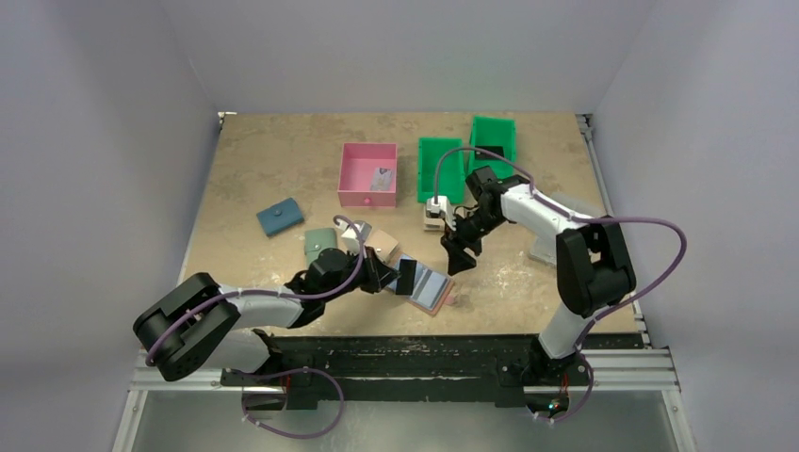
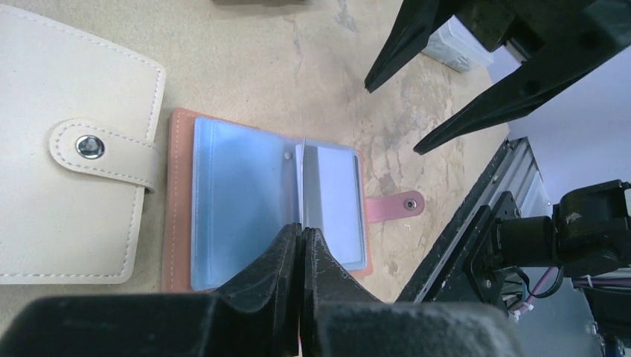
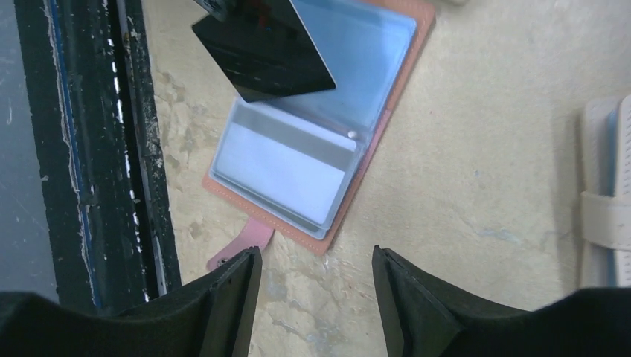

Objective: Take the credit cards out of the card holder
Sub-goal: Place the credit card in the storage box.

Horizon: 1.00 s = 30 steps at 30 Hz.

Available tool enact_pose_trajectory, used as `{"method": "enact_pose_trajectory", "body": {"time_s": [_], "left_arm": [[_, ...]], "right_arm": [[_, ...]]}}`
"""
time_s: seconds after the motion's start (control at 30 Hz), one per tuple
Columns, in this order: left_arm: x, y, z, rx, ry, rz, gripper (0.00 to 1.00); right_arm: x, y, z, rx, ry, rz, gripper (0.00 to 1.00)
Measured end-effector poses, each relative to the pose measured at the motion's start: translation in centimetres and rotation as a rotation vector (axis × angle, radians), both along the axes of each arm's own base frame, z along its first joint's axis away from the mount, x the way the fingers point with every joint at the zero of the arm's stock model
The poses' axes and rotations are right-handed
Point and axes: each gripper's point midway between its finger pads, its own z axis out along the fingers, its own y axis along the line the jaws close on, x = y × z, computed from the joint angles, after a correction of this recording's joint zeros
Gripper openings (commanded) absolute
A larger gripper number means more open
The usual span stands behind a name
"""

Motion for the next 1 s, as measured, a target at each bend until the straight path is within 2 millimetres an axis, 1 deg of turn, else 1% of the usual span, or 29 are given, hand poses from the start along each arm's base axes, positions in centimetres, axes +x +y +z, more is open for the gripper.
{"method": "enact_pose_trajectory", "body": {"time_s": [0.07, 0.17, 0.33, 0.47, 0.53, 0.63, 0.73, 0.87, 1.0], "left_arm": [[-0.1, -0.1, 0.0, 0.000, -0.004, -0.013, 0.00], [-0.4, -0.3, 0.1, 0.004, -0.014, -0.040, 0.00], [-0.4, -0.7, 0.6, 0.003, -0.035, -0.070, 0.00], [-0.3, -1.2, 1.1, -0.001, -0.047, -0.089, 0.00], [-0.3, -1.3, 1.0, 0.003, -0.052, -0.096, 0.00], [-0.4, -1.3, 0.8, 0.008, -0.049, -0.104, 0.00], [-0.5, -1.4, 0.7, 0.010, -0.047, -0.111, 0.00], [-0.6, -1.4, 0.7, 0.009, -0.046, -0.115, 0.00], [-0.6, -1.4, 0.7, 0.009, -0.046, -0.118, 0.00]], "right_arm": [[0.1, 0.5, 1.1, 0.045, -0.037, 0.027, 0.71], [0.2, 1.4, 2.5, 0.126, -0.082, 0.087, 0.76], [0.9, 3.1, 4.1, 0.229, -0.151, 0.178, 0.78], [1.8, 4.9, 4.3, 0.270, -0.188, 0.250, 0.77], [1.9, 6.1, 3.9, 0.279, -0.191, 0.289, 0.75], [1.5, 7.8, 3.1, 0.282, -0.177, 0.335, 0.71], [1.1, 9.2, 2.5, 0.292, -0.153, 0.371, 0.64], [0.3, 9.9, 2.2, 0.302, -0.130, 0.410, 0.55], [-0.6, 9.6, 1.8, 0.303, -0.092, 0.432, 0.44]]}}
